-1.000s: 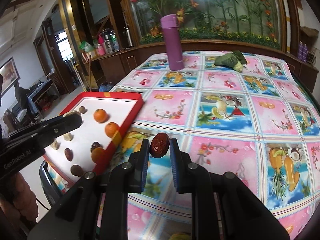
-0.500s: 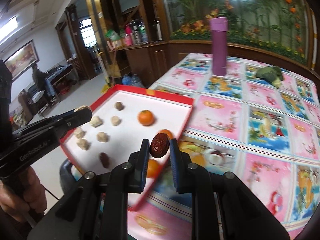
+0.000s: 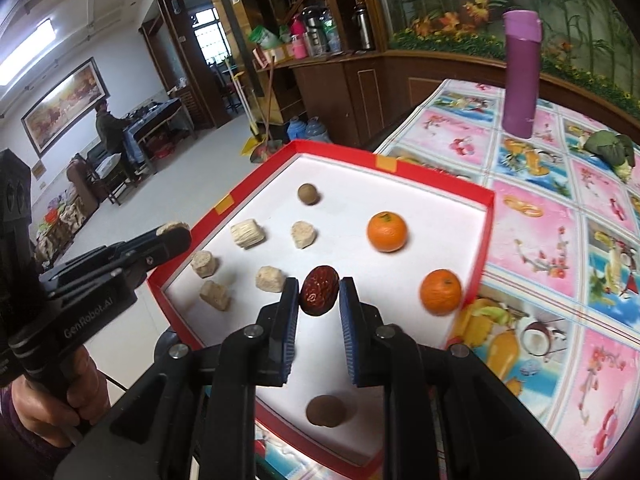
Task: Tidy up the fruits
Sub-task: 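Carry the red date and beige cube over the white tray with both tools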
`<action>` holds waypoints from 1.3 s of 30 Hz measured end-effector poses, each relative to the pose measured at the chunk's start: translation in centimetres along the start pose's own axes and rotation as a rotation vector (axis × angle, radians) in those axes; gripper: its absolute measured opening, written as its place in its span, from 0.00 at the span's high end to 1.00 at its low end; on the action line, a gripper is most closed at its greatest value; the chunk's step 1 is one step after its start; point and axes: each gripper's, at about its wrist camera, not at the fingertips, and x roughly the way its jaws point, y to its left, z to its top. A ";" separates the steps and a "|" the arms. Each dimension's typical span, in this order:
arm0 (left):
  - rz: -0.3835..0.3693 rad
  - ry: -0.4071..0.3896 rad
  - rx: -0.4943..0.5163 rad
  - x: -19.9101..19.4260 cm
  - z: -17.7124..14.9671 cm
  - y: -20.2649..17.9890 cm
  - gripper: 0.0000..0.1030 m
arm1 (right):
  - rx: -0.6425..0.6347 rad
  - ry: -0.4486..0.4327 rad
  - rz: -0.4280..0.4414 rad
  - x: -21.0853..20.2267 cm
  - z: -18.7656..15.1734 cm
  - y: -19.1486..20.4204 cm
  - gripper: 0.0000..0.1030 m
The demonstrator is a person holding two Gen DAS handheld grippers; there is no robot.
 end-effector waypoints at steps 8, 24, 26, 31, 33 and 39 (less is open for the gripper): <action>-0.003 0.050 0.018 1.5 -0.3 0.2 0.87 | 0.002 0.059 0.016 2.1 -0.2 0.5 0.78; -0.042 0.141 0.081 2.9 -2.0 -2.3 0.87 | 0.056 0.104 0.010 4.0 -0.5 -1.1 0.78; -0.047 0.165 0.085 3.3 -2.3 -2.5 0.87 | 0.055 0.108 0.002 4.4 -0.4 -1.3 0.78; -0.048 0.194 0.093 4.0 -2.4 -2.9 0.87 | 0.072 0.110 -0.004 5.1 -0.1 -1.9 0.78; -0.051 0.206 0.095 4.4 -2.3 -3.0 0.87 | 0.074 0.113 -0.006 5.4 -0.1 -2.1 0.78; -0.058 0.238 0.100 5.5 -2.0 -3.0 0.87 | 0.082 0.120 -0.002 6.0 0.0 -2.4 0.78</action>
